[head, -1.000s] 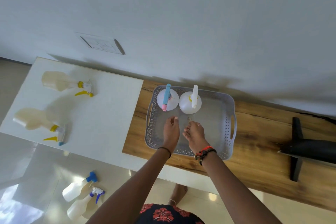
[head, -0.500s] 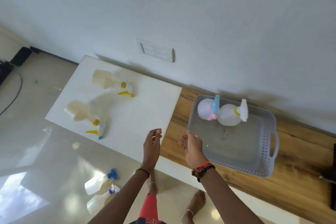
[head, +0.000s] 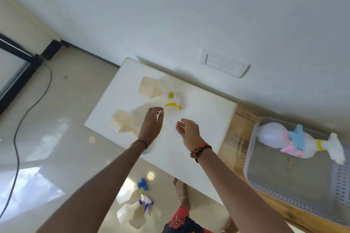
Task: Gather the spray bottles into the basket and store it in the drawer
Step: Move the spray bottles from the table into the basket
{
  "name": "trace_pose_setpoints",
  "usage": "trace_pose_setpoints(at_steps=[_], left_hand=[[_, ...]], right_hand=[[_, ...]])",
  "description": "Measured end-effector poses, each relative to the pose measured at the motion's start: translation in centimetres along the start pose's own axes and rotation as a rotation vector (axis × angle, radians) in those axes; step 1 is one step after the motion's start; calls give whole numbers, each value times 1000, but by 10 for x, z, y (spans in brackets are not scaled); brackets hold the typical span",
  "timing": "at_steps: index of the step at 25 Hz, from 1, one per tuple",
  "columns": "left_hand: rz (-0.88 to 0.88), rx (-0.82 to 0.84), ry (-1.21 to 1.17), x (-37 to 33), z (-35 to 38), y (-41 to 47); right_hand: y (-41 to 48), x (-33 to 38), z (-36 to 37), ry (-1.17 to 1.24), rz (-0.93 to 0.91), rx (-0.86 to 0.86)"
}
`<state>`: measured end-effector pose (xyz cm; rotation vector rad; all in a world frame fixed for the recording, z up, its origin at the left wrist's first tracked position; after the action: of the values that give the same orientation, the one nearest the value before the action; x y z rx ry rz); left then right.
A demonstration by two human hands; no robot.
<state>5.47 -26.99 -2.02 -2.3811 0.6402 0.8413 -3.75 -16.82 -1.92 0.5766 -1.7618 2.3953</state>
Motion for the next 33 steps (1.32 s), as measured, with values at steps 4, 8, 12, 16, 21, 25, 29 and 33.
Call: trace_pose_setpoints(at_steps=[4,8,12,16,21,25,29,33], left_hand=[[164,34,396,13,-46,71],[287,144,673,20,-63,135],[350,355,968,33,-56,176],[317,416,971,39,-45,191],[234,406,720,42,-37,179],[207,388,456,49,-32,151],[238,333,268,44,-17,110],[236,227,110,29,5,63]], right_hand=[[34,3,60,-51,15,141],[73,12,94,-239,-1,177],[113,14,115,-266,44,139],[127,8,122,-52,101,91],[113,-1,117,23,111,140],[102,-7,92,8,101,168],[86,-6,55,36,76,211],[66,4,12,76,100,239]])
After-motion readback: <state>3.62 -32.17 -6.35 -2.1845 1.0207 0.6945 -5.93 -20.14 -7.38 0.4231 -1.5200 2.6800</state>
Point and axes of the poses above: each hand's wrist, its own y-axis towards the middle knuckle, its own z-axis out of the palm, x = y × z, the point moved 1 cm from there along y, towards the middle knuckle, and after that the axes turned 2 degrees about x, right-handed, at the moved point
